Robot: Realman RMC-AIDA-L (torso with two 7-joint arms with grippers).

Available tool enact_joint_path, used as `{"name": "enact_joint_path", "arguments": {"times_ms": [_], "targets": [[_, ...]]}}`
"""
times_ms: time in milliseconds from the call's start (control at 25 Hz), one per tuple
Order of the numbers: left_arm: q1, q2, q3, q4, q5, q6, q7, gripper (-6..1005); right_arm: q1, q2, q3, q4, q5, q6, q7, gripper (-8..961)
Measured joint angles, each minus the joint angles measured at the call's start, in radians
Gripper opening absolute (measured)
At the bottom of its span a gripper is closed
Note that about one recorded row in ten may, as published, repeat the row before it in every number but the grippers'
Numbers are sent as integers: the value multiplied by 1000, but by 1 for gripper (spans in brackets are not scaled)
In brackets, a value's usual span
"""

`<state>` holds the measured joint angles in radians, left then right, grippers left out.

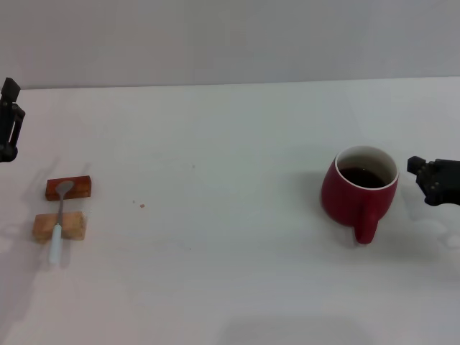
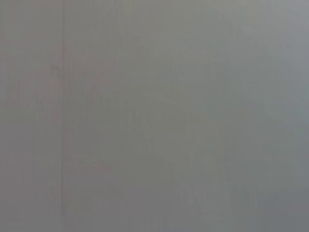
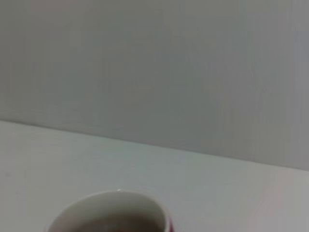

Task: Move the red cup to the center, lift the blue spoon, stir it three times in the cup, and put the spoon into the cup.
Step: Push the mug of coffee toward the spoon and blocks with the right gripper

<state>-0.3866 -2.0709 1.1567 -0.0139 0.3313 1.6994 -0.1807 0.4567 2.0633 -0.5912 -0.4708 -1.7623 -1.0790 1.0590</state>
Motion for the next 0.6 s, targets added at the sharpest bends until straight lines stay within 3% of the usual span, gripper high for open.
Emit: {"name": "enact_joint_path", "arguments": {"times_ms": [600], "targets": [[6,-6,12,2,0,19,0,554,25,0,-72,6,-25,0,-1,-1]]}}
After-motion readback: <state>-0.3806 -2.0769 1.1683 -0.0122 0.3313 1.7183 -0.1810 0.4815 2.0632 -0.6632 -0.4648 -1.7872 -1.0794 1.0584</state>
